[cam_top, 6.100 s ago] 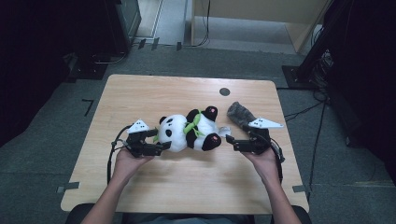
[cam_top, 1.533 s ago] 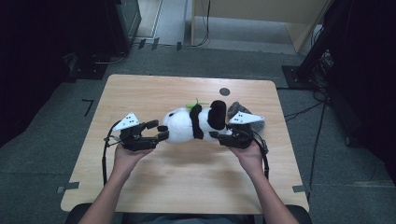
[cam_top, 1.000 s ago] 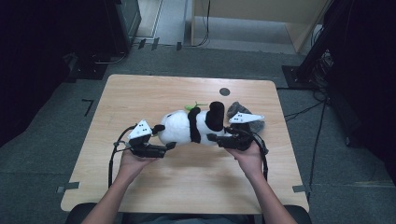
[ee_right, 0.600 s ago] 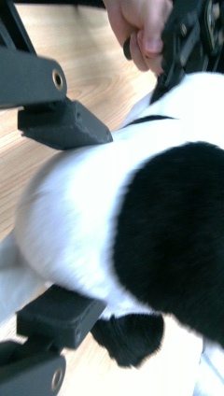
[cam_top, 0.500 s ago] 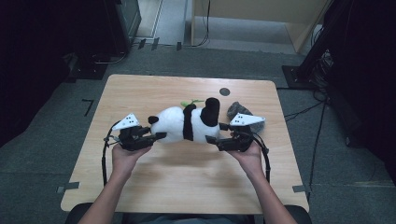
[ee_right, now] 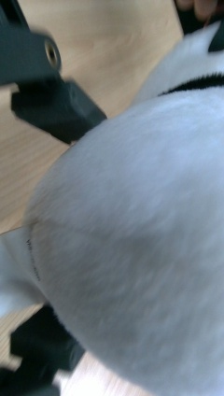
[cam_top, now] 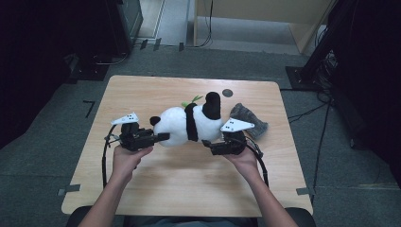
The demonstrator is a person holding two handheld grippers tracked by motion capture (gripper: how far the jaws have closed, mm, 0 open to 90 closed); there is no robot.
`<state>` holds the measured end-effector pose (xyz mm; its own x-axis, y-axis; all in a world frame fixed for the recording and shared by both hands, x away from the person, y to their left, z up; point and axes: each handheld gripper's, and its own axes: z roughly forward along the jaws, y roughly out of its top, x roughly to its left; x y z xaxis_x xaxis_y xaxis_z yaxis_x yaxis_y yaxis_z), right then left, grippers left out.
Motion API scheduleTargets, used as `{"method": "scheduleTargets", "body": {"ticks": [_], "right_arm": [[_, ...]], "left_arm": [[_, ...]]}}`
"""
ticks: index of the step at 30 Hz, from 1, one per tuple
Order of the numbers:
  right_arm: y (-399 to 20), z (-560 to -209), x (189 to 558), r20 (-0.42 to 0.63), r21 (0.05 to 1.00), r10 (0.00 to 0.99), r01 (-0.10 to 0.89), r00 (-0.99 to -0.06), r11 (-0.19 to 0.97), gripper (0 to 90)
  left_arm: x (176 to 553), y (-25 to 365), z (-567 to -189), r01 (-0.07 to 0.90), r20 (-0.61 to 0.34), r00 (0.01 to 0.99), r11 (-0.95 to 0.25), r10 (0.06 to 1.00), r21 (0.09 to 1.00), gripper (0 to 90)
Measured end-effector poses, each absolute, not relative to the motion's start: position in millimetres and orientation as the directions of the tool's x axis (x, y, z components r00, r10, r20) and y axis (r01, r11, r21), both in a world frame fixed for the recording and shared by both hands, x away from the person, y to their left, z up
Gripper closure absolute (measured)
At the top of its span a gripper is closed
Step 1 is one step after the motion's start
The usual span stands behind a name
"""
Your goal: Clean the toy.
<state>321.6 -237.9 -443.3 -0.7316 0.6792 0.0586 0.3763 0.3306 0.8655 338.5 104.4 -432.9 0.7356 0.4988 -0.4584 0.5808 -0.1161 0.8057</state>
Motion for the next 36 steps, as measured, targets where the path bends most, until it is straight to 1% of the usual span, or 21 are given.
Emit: {"method": "scheduleTargets", "body": {"ticks": [1, 4, 7, 9, 11, 13, 14, 16, 19, 22, 24, 26, 27, 28, 30, 32, 34, 36], "right_arm": [[-238, -443, 321, 0.067, 0.86, 0.689, 0.391, -0.722, 0.327, 34.8], [-242, -443, 322, 0.108, 0.845, 0.695, 0.434, -0.711, 0.313, 44.4], [-248, -441, 325, 0.159, 0.84, 0.704, 0.47, -0.692, 0.272, 47.3], [-255, -439, 327, 0.203, 0.833, 0.709, 0.499, -0.676, 0.237, 48.7], [-258, -437, 327, 0.216, 0.828, 0.717, 0.513, -0.662, 0.224, 49.4], [-261, -435, 327, 0.222, 0.824, 0.731, 0.525, -0.645, 0.213, 49.4], [-263, -434, 327, 0.226, 0.822, 0.741, 0.532, -0.633, 0.204, 49.5], [-267, -433, 327, 0.251, 0.814, 0.756, 0.554, -0.605, 0.173, 50.0], [-274, -430, 326, 0.293, 0.804, 0.77, 0.582, -0.567, 0.123, 49.9], [-274, -428, 325, 0.322, 0.791, 0.759, 0.601, -0.566, 0.113, 49.5], [-270, -429, 324, 0.335, 0.785, 0.744, 0.608, -0.578, 0.118, 49.0], [-263, -429, 322, 0.328, 0.784, 0.737, 0.606, -0.592, 0.138, 48.2], [-259, -429, 321, 0.31, 0.785, 0.742, 0.6, -0.594, 0.152, 46.9], [-257, -430, 321, 0.29, 0.789, 0.745, 0.591, -0.6, 0.168, 45.9], [-255, -430, 320, 0.293, 0.784, 0.742, 0.596, -0.603, 0.175, 42.8], [-253, -431, 320, 0.275, 0.788, 0.735, 0.584, -0.62, 0.197, 39.0], [-252, -431, 321, 0.262, 0.793, 0.727, 0.571, -0.635, 0.213, 35.4], [-253, -432, 322, 0.251, 0.794, 0.716, 0.562, -0.651, 0.232, 33.7]], "left_arm": [[338, 103, -434, 0.575, -0.447, 0.741, -0.13, 0.501, 0.808, 57.9], [335, 97, -435, 0.521, -0.367, 0.758, -0.161, 0.539, 0.838, 48.7], [335, 95, -436, 0.485, -0.329, 0.772, -0.169, 0.544, 0.858, 35.8], [335, 95, -437, 0.468, -0.31, 0.777, -0.174, 0.548, 0.866, 31.4], [335, 95, -439, 0.465, -0.304, 0.78, -0.181, 0.547, 0.866, 29.9], [334, 96, -442, 0.449, -0.28, 0.779, -0.189, 0.561, 0.873, 30.5], [333, 98, -444, 0.451, -0.283, 0.777, -0.184, 0.561, 0.873, 32.6], [334, 103, -449, 0.462, -0.292, 0.764, -0.172, 0.575, 0.87, 32.6], [333, 103, -455, 0.461, -0.297, 0.771, -0.172, 0.563, 0.87, 31.6], [331, 93, -458, 0.448, -0.28, 0.783, -0.192, 0.555, 0.873, 29.4], [330, 86, -458, 0.437, -0.27, 0.793, -0.2, 0.546, 0.877, 29.6], [328, 79, -458, 0.429, -0.234, 0.78, -0.224, 0.58, 0.875, 29.9], [328, 78, -458, 0.435, -0.229, 0.769, -0.226, 0.597, 0.871, 33.8], [328, 79, -458, 0.448, -0.245, 0.76, -0.213, 0.602, 0.868, 40.3], [330, 80, -457, 0.466, -0.264, 0.75, -0.201, 0.607, 0.862, 49.1], [331, 83, -454, 0.488, -0.289, 0.741, -0.191, 0.606, 0.852, 55.4], [333, 85, -453, 0.502, -0.303, 0.734, -0.185, 0.607, 0.845, 56.1], [334, 87, -453, 0.518, -0.326, 0.73, -0.175, 0.601, 0.838, 52.8]]}}
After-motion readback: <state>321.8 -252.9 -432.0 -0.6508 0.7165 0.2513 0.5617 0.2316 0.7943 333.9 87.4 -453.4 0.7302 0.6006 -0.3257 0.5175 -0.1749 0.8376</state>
